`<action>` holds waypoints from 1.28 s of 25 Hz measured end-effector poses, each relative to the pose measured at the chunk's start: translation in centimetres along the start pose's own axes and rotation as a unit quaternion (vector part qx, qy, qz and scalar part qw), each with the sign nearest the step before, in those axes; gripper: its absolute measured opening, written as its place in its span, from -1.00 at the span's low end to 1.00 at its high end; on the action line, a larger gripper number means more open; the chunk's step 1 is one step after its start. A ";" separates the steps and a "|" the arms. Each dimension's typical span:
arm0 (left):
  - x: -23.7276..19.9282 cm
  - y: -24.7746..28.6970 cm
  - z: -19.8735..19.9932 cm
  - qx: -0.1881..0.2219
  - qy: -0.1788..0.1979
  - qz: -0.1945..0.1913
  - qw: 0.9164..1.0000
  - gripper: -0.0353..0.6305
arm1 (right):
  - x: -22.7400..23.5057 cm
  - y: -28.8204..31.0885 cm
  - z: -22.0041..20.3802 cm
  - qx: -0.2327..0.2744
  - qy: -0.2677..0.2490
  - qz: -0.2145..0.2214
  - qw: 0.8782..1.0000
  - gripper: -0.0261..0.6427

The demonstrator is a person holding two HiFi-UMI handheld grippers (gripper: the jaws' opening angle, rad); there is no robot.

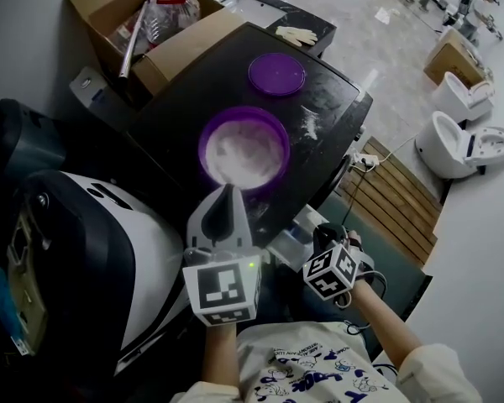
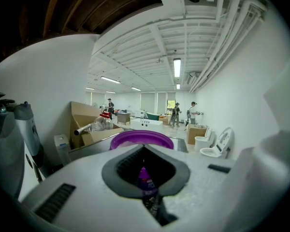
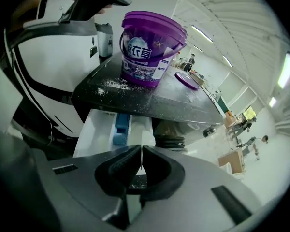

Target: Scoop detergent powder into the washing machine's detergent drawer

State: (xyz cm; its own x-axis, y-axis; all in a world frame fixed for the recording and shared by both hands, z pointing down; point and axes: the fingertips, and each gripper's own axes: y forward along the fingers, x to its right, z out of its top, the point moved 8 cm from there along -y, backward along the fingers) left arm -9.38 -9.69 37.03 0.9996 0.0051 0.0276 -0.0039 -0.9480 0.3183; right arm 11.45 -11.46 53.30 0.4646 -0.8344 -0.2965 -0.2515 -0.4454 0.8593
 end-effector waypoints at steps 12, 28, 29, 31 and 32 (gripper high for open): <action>0.0 0.0 0.1 0.003 0.002 -0.001 1.000 -0.89 | -2.6 0.5 0.6 -0.006 -0.198 -0.109 0.974 -0.85; 0.0 0.0 -0.1 0.001 -0.003 0.001 1.000 -0.89 | -3.1 0.8 0.4 -0.012 -0.218 -0.118 0.969 -0.85; 0.0 0.0 -0.1 0.001 -0.003 0.001 1.000 -0.89 | -3.1 0.8 0.4 -0.012 -0.214 -0.114 0.970 -0.85; 0.0 0.0 0.0 0.001 -0.003 0.002 1.000 -0.89 | -2.9 0.7 0.4 -0.009 -0.193 -0.100 0.976 -0.85; -0.1 0.0 0.0 0.002 -0.004 0.002 1.000 -0.89 | -2.7 0.7 0.4 -0.008 -0.177 -0.090 0.980 -0.85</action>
State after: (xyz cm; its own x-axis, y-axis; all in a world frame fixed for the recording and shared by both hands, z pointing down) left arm -9.47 -9.67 37.06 0.9998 -0.0015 0.0222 -0.0085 -0.9490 0.3152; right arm 9.66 -9.63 54.56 0.1752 -0.8040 -0.5682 -0.1783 -0.5935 0.7848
